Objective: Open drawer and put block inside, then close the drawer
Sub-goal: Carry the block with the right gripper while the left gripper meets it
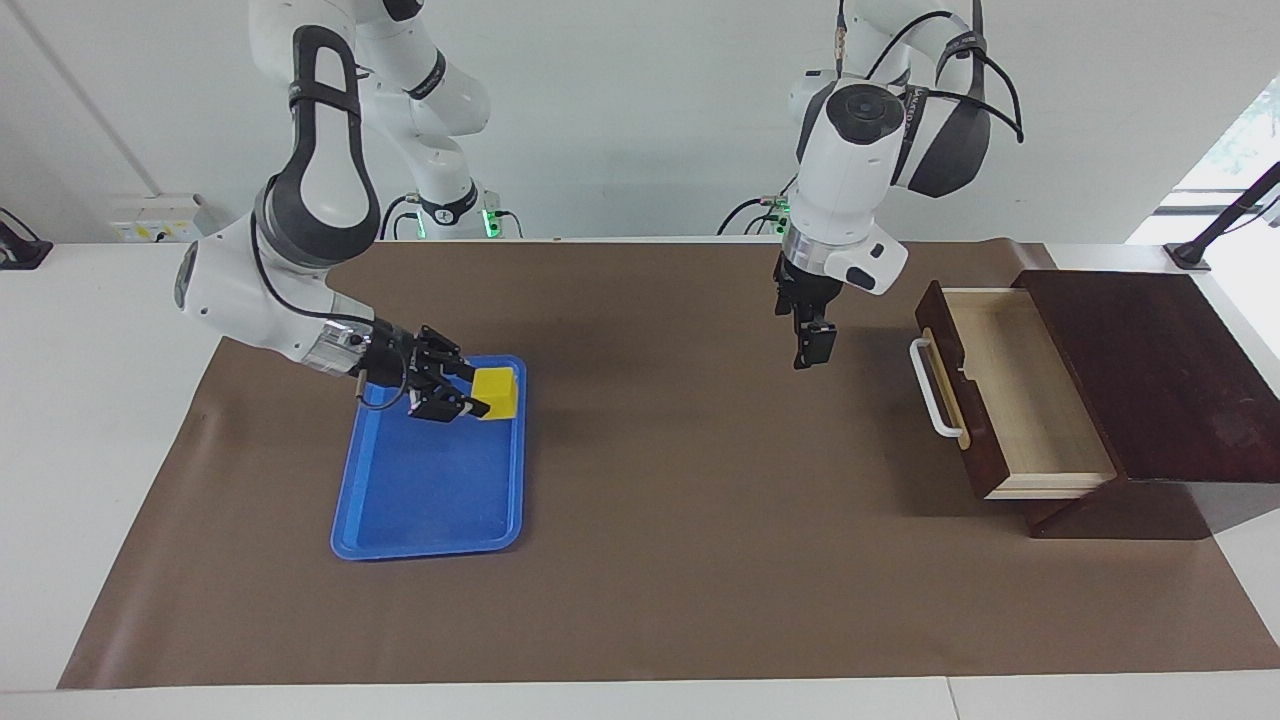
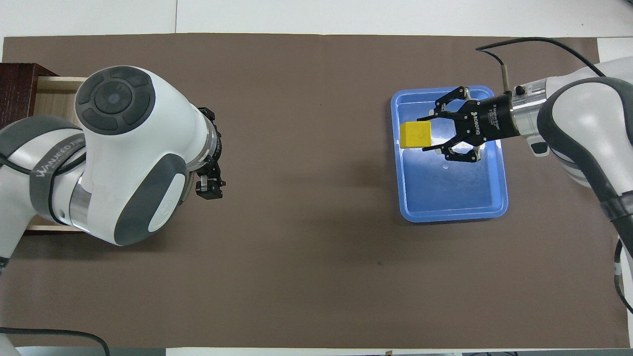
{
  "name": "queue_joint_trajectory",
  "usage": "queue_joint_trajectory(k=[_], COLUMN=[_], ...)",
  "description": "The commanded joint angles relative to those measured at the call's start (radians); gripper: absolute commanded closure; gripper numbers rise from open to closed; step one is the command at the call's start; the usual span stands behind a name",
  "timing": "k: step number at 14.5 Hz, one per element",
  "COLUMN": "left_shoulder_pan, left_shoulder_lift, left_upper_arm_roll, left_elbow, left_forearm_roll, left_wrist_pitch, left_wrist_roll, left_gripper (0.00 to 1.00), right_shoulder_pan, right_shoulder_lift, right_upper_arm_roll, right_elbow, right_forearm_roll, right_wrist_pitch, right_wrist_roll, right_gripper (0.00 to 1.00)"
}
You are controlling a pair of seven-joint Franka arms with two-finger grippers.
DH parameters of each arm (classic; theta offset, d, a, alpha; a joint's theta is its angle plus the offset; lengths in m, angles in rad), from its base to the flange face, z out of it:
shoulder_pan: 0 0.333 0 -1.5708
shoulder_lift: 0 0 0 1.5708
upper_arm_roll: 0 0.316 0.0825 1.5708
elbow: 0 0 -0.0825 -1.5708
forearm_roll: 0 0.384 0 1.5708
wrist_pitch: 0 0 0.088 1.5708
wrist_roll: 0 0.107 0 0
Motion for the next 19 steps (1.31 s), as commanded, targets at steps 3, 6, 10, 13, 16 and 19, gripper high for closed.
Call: queue_joint_trajectory(k=[3, 6, 10, 13, 16, 19], left_shoulder_pan=[-0.033, -0.050, -0.087, -0.148, -0.167, -0.170], left_shoulder_lift=[0.009, 0.009, 0.022, 0.067, 0.104, 0.132], left_upper_arm_roll=[0.010, 0.010, 0.008, 0.009, 0.011, 0.010], left_elbow=[0.008, 0.007, 0.005, 0.034, 0.085, 0.113], left_forearm_roll=[0.016, 0.014, 0.005, 0.000, -0.012, -0.011], left_wrist_pitch=[-0.011, 0.002, 0.049, 0.082, 0.074, 0.077], left_wrist_roll=[-0.035, -0.069, -0.114, -0.186, -0.212, -0.226], left_gripper=[0.00, 0.00, 0.00, 0.00, 0.00, 0.00], right_shoulder_pan=[0.174, 0.251, 0.303, 0.342, 0.363, 0.369], right_shoulder_lift=[0.018, 0.021, 0.021, 0.024, 0.027, 0.029], right_upper_arm_roll=[0.000, -0.001, 0.000, 0.000, 0.000, 0.000], right_elbow=[0.046, 0.035, 0.018, 0.020, 0.020, 0.021], right_forearm_roll=[-0.017, -0.017, -0.015, -0.015, -0.015, -0.015], right_wrist_pitch=[0.122, 0.152, 0.149, 0.171, 0.196, 0.196], right_wrist_roll=[0.225, 0.288, 0.303, 0.370, 0.403, 0.409], right_gripper=[1.00, 1.00, 1.00, 1.00, 1.00, 1.00])
